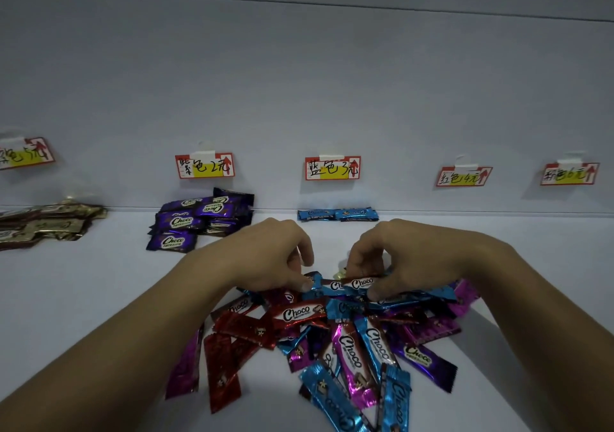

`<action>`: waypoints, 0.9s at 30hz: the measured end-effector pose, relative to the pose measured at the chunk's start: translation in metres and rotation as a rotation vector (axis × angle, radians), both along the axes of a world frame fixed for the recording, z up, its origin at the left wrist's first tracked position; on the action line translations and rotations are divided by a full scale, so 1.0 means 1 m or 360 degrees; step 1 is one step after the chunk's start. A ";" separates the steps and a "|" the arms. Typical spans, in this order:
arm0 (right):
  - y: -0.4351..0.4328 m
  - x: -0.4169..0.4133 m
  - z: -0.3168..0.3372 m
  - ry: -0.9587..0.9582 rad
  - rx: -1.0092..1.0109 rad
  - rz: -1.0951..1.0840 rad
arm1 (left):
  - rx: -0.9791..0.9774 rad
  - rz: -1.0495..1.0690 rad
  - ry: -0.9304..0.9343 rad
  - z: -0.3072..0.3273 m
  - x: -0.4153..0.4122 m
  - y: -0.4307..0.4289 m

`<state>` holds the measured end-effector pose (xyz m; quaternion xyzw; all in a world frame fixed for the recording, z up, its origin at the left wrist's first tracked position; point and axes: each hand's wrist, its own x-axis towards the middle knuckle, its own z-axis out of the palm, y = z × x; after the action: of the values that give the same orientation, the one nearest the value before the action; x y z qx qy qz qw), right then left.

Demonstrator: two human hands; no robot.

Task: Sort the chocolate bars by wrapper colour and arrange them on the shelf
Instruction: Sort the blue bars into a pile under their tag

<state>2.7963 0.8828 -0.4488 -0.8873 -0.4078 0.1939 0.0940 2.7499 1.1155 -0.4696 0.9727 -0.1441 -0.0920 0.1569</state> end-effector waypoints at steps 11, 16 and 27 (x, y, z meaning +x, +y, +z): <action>-0.007 0.009 0.001 0.0217 0.0454 -0.0169 | -0.0718 0.0125 -0.0135 -0.001 -0.002 0.008; -0.010 0.014 0.004 0.0273 0.0745 -0.0273 | -0.0974 0.0270 -0.0287 -0.003 -0.004 0.014; -0.022 0.047 -0.018 -0.0459 0.0883 -0.0722 | -0.0872 0.0346 -0.0698 -0.007 0.019 0.012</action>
<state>2.8432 0.8607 -0.4672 -0.9140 -0.2471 -0.0762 0.3127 2.7688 1.1272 -0.4764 0.9008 -0.0894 0.1779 0.3858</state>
